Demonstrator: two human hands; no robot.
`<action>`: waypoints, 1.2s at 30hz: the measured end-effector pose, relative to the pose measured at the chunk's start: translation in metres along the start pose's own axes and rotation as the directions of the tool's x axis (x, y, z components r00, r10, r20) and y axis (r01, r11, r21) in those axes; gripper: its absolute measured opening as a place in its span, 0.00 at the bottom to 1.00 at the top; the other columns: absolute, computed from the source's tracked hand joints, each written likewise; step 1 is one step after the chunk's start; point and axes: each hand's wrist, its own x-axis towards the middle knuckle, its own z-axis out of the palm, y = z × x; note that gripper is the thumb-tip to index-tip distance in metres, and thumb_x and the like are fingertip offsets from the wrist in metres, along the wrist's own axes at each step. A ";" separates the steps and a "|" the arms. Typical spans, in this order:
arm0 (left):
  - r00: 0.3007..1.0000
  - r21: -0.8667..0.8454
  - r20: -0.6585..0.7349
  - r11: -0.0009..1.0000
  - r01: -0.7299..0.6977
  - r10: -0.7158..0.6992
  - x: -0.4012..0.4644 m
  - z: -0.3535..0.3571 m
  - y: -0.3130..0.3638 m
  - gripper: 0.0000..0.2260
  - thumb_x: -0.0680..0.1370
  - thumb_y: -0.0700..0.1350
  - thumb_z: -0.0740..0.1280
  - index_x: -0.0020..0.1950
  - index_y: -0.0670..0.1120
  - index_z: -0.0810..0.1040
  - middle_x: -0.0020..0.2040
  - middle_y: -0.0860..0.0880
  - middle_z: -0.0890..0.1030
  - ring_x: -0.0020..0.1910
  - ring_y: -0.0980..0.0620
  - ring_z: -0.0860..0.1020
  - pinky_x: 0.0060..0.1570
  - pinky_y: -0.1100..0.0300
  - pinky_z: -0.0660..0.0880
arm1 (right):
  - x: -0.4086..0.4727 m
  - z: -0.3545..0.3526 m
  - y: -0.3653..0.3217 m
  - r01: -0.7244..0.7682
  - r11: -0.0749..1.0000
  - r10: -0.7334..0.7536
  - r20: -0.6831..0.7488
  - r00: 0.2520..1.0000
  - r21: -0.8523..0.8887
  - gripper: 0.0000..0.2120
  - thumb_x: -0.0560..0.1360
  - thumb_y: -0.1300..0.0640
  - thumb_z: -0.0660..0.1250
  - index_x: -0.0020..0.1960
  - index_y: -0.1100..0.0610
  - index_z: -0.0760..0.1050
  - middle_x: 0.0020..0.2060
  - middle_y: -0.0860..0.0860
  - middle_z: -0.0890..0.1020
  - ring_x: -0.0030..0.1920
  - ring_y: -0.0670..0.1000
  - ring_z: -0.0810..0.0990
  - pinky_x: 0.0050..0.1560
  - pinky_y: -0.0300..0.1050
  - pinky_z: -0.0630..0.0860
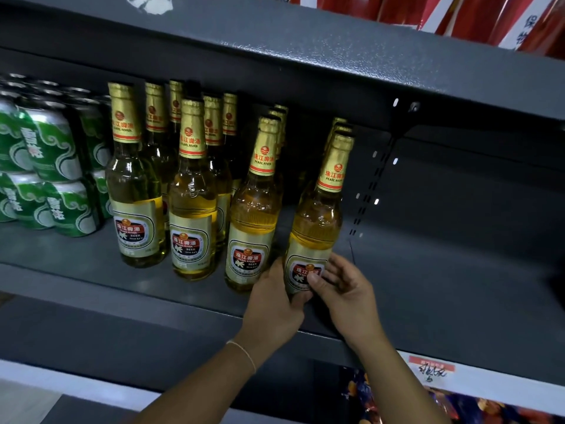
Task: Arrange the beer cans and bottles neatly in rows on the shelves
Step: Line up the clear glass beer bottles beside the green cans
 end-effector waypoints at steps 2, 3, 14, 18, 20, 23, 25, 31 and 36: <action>1.000 -0.002 -0.009 1.000 0.002 -0.002 0.000 0.000 0.000 0.25 0.70 0.46 0.75 0.64 0.51 0.71 0.57 0.55 0.78 0.58 0.58 0.75 0.61 0.63 0.71 | 0.000 0.002 0.003 0.007 1.000 -0.006 -0.015 1.000 0.024 0.23 0.72 0.71 0.72 0.65 0.58 0.76 0.53 0.48 0.86 0.56 0.47 0.84 0.53 0.37 0.79; 1.000 0.000 -0.012 1.000 0.003 -0.003 0.000 0.000 0.000 0.25 0.70 0.46 0.75 0.65 0.51 0.71 0.57 0.55 0.78 0.58 0.58 0.75 0.60 0.65 0.71 | 0.000 0.002 0.005 0.010 0.999 -0.009 -0.024 1.000 0.035 0.23 0.72 0.71 0.72 0.65 0.59 0.76 0.54 0.50 0.86 0.57 0.48 0.83 0.54 0.38 0.79; 1.000 0.015 -0.023 1.000 -0.002 0.003 0.000 0.000 0.001 0.25 0.69 0.45 0.75 0.64 0.50 0.72 0.57 0.55 0.78 0.57 0.58 0.75 0.59 0.65 0.71 | 0.000 0.004 0.007 0.001 0.994 0.000 -0.005 1.000 0.112 0.25 0.68 0.63 0.73 0.65 0.54 0.76 0.56 0.48 0.85 0.59 0.48 0.83 0.56 0.40 0.79; 0.999 0.025 -0.031 0.999 -0.020 0.021 0.000 -0.002 0.002 0.24 0.70 0.45 0.75 0.62 0.50 0.72 0.55 0.56 0.78 0.54 0.59 0.74 0.55 0.70 0.68 | 0.000 0.003 0.007 0.013 0.992 -0.013 -0.007 1.000 0.124 0.28 0.69 0.63 0.74 0.69 0.60 0.74 0.58 0.51 0.84 0.60 0.50 0.82 0.59 0.42 0.79; 0.999 0.030 -0.023 0.999 -0.030 0.031 0.000 -0.003 0.003 0.23 0.70 0.45 0.76 0.62 0.50 0.72 0.54 0.57 0.78 0.53 0.61 0.74 0.53 0.74 0.66 | 0.000 0.003 0.009 0.014 0.992 -0.014 -0.002 1.000 0.125 0.28 0.69 0.63 0.73 0.69 0.60 0.74 0.58 0.52 0.84 0.60 0.51 0.82 0.60 0.43 0.79; 0.999 0.027 -0.010 0.999 -0.035 0.035 0.000 -0.004 0.003 0.23 0.70 0.46 0.76 0.62 0.51 0.72 0.54 0.57 0.78 0.53 0.61 0.75 0.53 0.74 0.67 | 0.000 0.004 0.010 0.018 0.992 -0.017 -0.011 1.000 0.124 0.28 0.70 0.62 0.73 0.69 0.61 0.73 0.59 0.53 0.84 0.61 0.52 0.81 0.60 0.45 0.79; 1.000 0.026 0.000 0.999 -0.025 0.025 0.000 -0.005 0.003 0.23 0.70 0.47 0.76 0.62 0.50 0.72 0.55 0.56 0.79 0.54 0.60 0.75 0.55 0.70 0.70 | 0.000 0.004 0.010 0.019 0.993 -0.018 -0.008 1.000 0.116 0.28 0.70 0.61 0.73 0.70 0.60 0.73 0.60 0.53 0.83 0.62 0.53 0.81 0.61 0.46 0.78; 1.000 0.025 0.000 0.999 -0.022 0.022 -0.001 -0.005 0.004 0.23 0.70 0.47 0.75 0.62 0.50 0.72 0.55 0.56 0.79 0.53 0.60 0.75 0.55 0.68 0.71 | -0.001 0.004 0.009 0.021 0.995 -0.021 -0.006 1.000 0.095 0.28 0.70 0.60 0.73 0.70 0.60 0.73 0.60 0.53 0.83 0.62 0.52 0.81 0.63 0.48 0.78; 0.998 0.193 0.052 0.981 0.031 -0.042 -0.005 -0.005 0.006 0.32 0.72 0.53 0.71 0.72 0.45 0.63 0.63 0.49 0.75 0.63 0.52 0.73 0.64 0.57 0.71 | -0.002 0.004 0.007 0.025 0.996 -0.023 -0.031 0.999 0.080 0.28 0.69 0.57 0.73 0.67 0.60 0.75 0.57 0.53 0.84 0.59 0.51 0.83 0.60 0.46 0.79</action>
